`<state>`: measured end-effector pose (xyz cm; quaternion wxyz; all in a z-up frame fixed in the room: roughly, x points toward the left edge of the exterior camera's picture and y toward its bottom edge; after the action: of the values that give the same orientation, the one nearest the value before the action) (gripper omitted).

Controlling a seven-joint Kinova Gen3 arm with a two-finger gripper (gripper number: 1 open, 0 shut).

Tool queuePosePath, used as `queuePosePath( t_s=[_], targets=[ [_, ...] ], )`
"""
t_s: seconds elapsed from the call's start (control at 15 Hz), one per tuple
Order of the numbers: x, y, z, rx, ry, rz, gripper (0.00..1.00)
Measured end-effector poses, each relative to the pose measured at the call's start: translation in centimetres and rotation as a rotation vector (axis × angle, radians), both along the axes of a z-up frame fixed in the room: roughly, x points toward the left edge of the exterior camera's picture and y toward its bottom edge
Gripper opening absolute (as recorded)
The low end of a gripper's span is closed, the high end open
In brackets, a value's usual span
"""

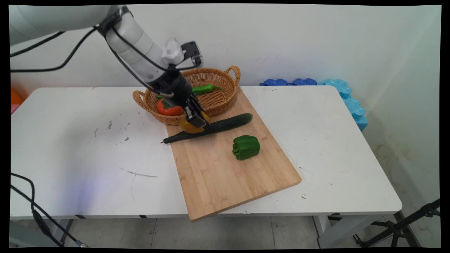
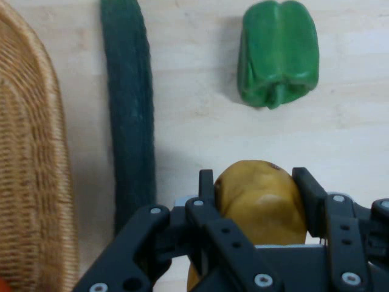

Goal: Place the picked object on the cutting board

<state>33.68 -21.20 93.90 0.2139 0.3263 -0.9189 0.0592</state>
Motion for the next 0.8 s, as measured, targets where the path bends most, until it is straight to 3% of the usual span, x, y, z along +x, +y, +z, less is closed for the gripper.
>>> queuePosePath(
  t_s=[0.8],
  targets=[
    [-2.4,2.6,-5.7,0.076,-0.021,0.097,0.0]
  ],
)
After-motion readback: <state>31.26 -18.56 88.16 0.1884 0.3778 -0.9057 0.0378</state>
